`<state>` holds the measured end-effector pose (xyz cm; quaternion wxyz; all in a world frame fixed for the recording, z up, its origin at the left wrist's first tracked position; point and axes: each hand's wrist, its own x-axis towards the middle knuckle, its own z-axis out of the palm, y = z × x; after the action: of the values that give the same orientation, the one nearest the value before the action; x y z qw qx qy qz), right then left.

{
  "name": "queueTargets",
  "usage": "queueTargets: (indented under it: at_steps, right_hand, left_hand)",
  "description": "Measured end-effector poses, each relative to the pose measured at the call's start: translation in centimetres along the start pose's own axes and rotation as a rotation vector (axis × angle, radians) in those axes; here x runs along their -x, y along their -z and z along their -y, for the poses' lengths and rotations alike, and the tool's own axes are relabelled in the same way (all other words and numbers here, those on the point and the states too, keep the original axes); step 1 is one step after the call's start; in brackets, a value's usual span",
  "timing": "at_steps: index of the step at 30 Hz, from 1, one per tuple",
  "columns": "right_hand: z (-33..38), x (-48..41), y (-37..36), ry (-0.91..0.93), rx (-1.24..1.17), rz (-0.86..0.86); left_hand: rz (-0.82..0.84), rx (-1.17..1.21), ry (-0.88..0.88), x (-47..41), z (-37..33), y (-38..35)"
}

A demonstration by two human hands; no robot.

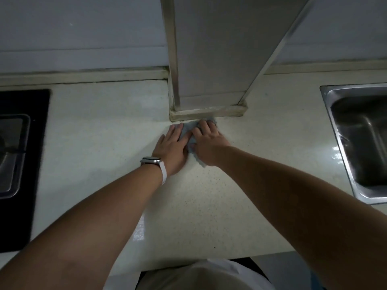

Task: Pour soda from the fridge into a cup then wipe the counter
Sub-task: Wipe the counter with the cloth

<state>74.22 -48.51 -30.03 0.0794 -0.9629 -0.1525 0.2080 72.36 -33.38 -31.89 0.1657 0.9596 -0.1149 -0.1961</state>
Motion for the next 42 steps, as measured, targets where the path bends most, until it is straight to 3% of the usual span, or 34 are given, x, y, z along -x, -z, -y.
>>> queueTargets:
  at_steps: [7, 21, 42]
  right_hand:
    - [-2.6, 1.2, -0.2, 0.011, -0.015, -0.032]
    - [-16.4, 7.6, 0.1, -0.083, -0.066, 0.004]
    - [-18.0, 22.0, -3.6, 0.099, 0.024, 0.093]
  left_hand:
    - [0.012, 0.028, 0.035, -0.9, -2.9, -0.8]
    - [0.085, 0.019, -0.046, -4.9, -16.2, -4.3]
    - [0.035, -0.013, 0.015, 8.2, -22.2, -12.1]
